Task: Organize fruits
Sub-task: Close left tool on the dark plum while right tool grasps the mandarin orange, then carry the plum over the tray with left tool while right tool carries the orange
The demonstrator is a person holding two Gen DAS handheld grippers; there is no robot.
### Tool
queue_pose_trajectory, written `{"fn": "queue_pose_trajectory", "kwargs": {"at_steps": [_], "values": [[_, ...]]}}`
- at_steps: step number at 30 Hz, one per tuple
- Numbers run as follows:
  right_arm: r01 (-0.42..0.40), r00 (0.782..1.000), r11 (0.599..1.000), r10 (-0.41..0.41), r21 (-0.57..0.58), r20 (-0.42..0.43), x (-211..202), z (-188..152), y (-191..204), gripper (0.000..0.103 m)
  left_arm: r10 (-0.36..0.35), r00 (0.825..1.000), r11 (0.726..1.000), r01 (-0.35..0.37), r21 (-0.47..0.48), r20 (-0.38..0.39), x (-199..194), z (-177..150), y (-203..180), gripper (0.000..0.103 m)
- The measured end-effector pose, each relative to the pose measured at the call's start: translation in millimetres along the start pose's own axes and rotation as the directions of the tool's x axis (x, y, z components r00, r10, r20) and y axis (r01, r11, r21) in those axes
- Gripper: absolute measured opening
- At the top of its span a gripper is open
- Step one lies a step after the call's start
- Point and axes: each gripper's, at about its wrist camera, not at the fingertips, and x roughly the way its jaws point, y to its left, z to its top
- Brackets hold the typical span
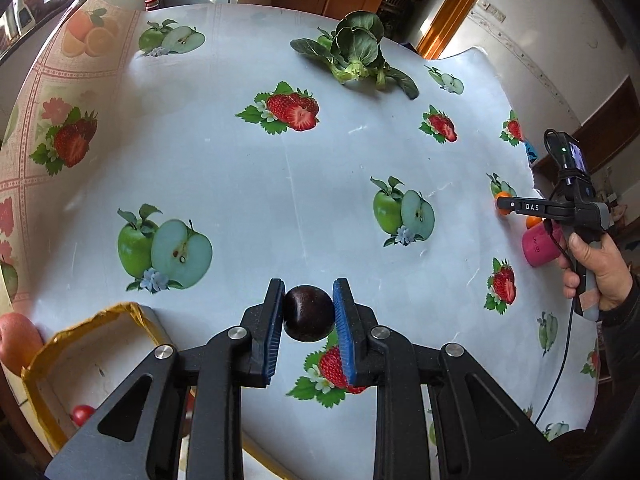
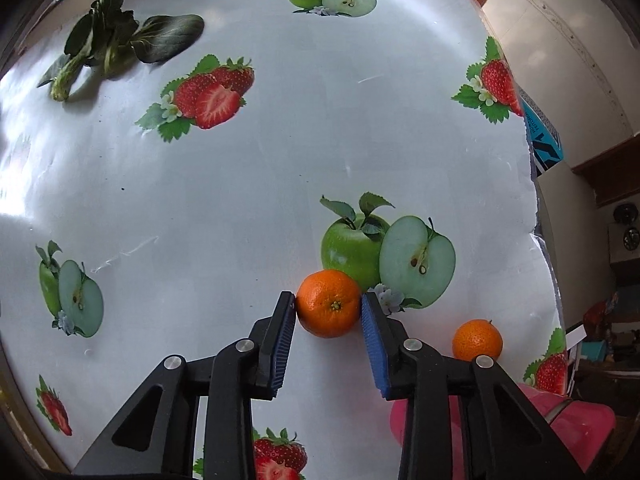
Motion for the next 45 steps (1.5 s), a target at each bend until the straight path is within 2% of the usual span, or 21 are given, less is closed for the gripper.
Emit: {"fn": "queue_pose_trajectory", "kwargs": {"at_steps": [3,6,9,14,20,27,32,45], "values": [[-0.078,0.994,0.996,0.08,-0.037,0.074,-27,-22,16,0.034,-0.001,1.0,0.999,0.002,-0.049,0.005,-3,-20,-4,0.022],[-0.177,0.976,0.979,0.188,-0.098,0.111,-54,-53,42,0.034,0.015,1.0,0.996,-0.014,-0.092,0.011,-8,-41,-6,0.022],[-0.288,0.941,0.941,0.312,-0.178,0.128,-82,-89,76,0.034,0.051,0.999,0.989,-0.048,-0.139,0.015,-13,-64,-4,0.022],[-0.384,0.898,0.881,0.426,-0.277,0.108,-111,-142,132,0.034,0.106,0.994,0.98,-0.1,-0.172,0.022,-26,-97,-3,0.022],[-0.446,0.867,0.826,0.494,-0.344,0.063,-129,-194,181,0.034,0.13,0.991,0.966,-0.122,-0.228,0.023,-45,-129,7,0.022],[-0.486,0.834,0.774,0.55,-0.406,0.048,-151,-232,214,0.034,0.182,0.983,0.945,-0.167,-0.281,0.028,-68,-162,21,0.022],[-0.504,0.821,0.756,0.57,-0.418,0.042,-160,-247,228,0.034,0.22,0.975,0.927,-0.199,-0.318,0.031,-83,-184,34,0.022],[-0.51,0.811,0.727,0.584,-0.46,0.024,-170,-268,262,0.034,0.25,0.968,0.89,-0.225,-0.397,0.013,-98,-226,66,0.022]]}}
